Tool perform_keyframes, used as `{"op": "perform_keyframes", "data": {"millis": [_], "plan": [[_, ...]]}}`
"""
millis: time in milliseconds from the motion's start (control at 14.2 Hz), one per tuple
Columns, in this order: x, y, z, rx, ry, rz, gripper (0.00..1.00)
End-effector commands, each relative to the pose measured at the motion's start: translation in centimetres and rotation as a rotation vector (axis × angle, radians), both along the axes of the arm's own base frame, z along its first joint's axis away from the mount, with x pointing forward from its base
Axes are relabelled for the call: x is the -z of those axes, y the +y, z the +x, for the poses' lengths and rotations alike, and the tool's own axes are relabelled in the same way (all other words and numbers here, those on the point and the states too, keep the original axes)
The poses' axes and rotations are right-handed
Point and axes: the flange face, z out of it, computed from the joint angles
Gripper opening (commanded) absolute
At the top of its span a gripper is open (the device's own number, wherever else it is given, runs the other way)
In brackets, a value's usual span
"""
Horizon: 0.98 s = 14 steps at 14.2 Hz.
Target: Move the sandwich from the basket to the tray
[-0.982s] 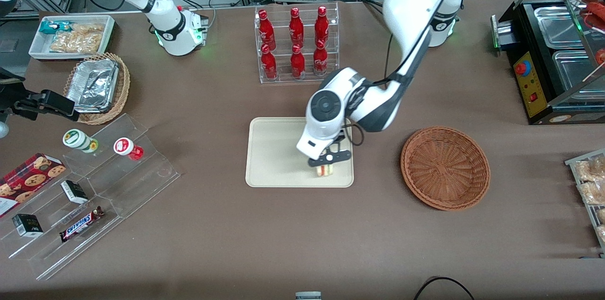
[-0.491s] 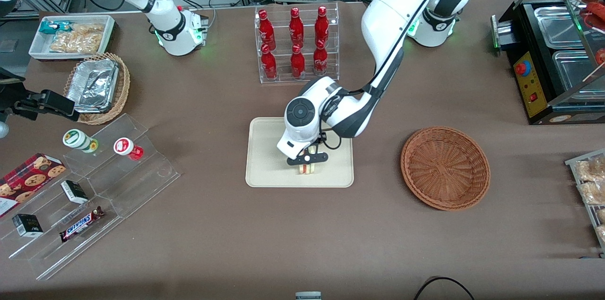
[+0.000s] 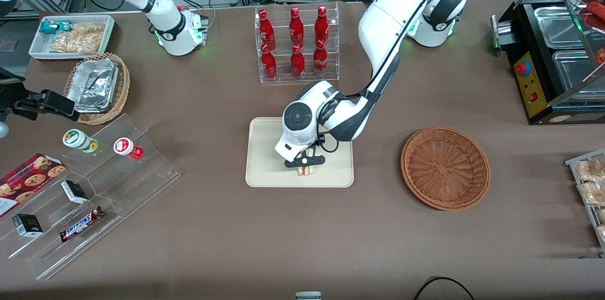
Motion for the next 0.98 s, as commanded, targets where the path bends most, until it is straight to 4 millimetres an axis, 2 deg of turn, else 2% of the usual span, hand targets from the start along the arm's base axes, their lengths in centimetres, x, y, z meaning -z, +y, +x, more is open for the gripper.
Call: {"op": "perform_keyframes", "data": {"millis": [0,70,211,351,491,632,912], "plan": [[-4.3,0.3,0.6,0.009,-0.013,0.009,1.00],[-6.8,0.9,1.2,-0.003,-0.036,-0.008,1.00],[-11.4,4.5,3.7,-0.054,-0.044,-0.008,1.00],[-15.5,10.5,6.1,-0.096,-0.034,-0.012,1.00],[-19.2,14.7,5.6,-0.020,-0.038,-0.029,1.00],[-22.4,20.7,5.0,0.018,-0.035,-0.021,1.00],[-29.1,31.5,1.9,0.049,-0.006,0.003,1.00]]}}
